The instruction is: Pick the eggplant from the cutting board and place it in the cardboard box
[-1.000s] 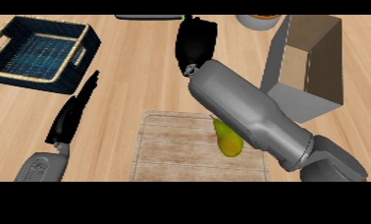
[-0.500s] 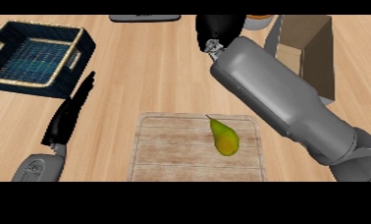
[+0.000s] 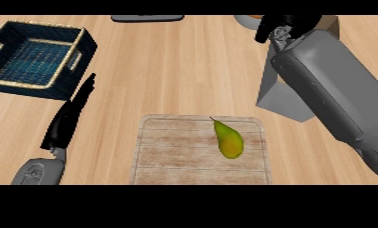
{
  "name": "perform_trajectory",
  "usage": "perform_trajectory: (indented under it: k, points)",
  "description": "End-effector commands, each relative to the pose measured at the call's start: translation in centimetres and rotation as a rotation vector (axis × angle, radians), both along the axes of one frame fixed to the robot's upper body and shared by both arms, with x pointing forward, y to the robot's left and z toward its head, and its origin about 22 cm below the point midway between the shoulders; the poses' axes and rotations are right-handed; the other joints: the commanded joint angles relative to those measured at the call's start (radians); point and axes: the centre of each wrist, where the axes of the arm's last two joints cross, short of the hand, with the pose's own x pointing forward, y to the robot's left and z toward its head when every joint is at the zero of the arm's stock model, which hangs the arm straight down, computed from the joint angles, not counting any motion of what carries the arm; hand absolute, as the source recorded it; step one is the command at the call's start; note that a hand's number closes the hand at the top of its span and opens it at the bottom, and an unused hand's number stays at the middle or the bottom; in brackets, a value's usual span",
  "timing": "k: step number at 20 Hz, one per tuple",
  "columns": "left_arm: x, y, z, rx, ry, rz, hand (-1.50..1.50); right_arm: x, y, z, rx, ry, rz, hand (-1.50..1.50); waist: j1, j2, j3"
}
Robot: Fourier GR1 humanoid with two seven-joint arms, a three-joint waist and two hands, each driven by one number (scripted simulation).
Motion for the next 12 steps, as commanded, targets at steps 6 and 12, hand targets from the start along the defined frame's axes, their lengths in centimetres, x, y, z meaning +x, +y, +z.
perform_trajectory:
  k: [6,12]
  points:
    - [-0.4,0.0,0.5,0.006,0.003,-0.004,0.00,-1.1,-9.2,-2.7,0.058,0.157,-0.222,1.50,0.013,0.005,0.000]
    - [-0.3,-1.6,0.1,-0.001,0.003,-0.025,0.00,-0.5,-13.7,-6.4,0.375,0.348,-0.182,-1.50,0.024,0.010,0.001]
